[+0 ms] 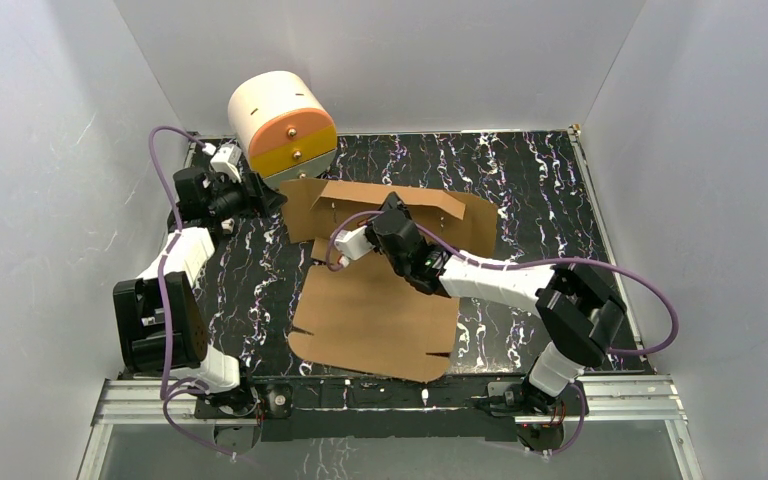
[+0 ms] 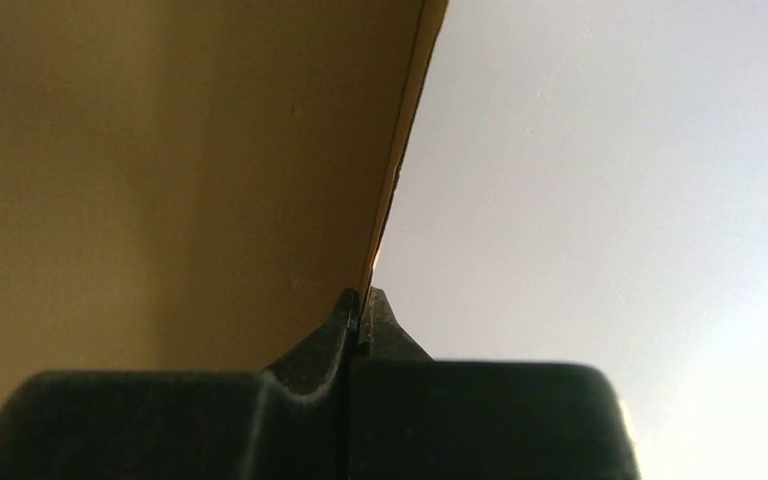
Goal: Fold the paper box
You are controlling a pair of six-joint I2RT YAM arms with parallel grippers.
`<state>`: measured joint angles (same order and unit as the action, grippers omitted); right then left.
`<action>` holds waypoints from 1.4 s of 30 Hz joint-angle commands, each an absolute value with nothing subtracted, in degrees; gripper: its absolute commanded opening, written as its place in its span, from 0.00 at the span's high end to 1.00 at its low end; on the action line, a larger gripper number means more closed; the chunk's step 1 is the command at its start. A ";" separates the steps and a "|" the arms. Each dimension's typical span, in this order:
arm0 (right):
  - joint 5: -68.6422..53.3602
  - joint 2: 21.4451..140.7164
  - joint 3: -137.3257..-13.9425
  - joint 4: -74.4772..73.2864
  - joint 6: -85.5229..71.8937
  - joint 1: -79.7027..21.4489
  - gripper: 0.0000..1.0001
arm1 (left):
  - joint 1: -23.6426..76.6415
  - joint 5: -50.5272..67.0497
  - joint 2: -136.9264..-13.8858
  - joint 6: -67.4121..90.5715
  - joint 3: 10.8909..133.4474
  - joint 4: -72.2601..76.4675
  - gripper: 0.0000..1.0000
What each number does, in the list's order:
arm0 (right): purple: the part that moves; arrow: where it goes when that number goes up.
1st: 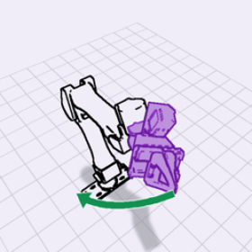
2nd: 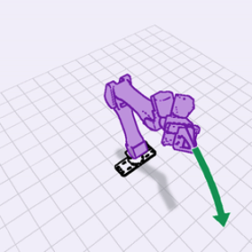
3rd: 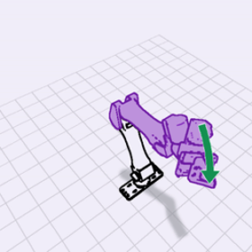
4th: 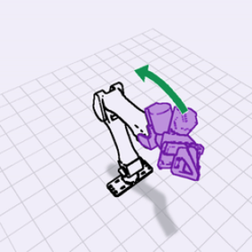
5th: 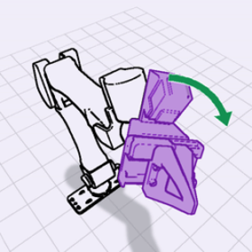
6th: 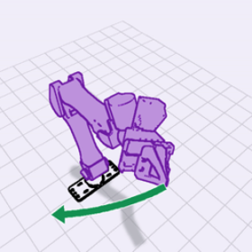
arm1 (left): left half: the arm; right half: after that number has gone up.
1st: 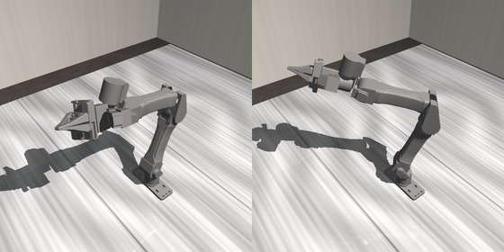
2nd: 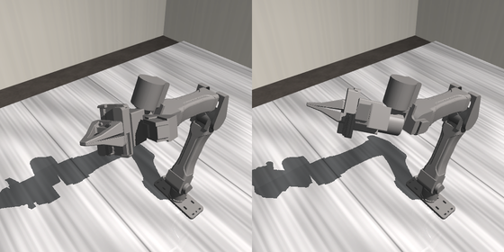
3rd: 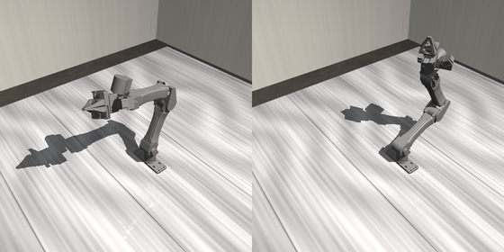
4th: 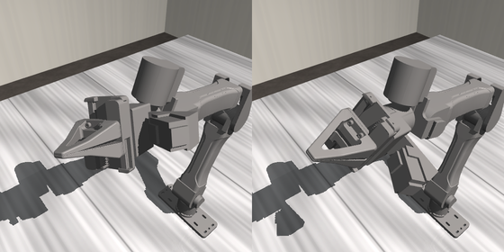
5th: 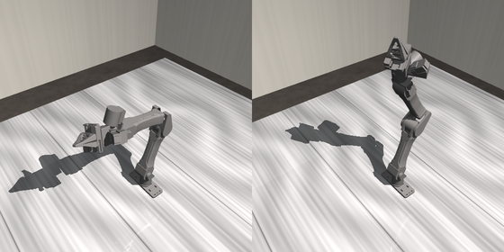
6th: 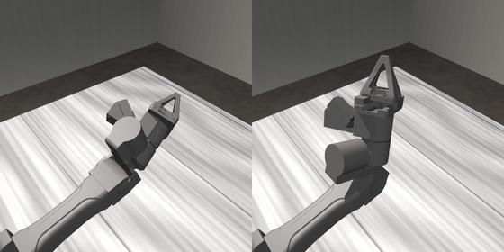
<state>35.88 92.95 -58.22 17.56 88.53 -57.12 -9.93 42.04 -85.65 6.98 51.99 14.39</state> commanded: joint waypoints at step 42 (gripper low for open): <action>34.52 90.76 -55.77 20.80 84.59 -56.13 1.00 | -6.18 53.64 -97.20 -6.20 48.56 36.48 0.63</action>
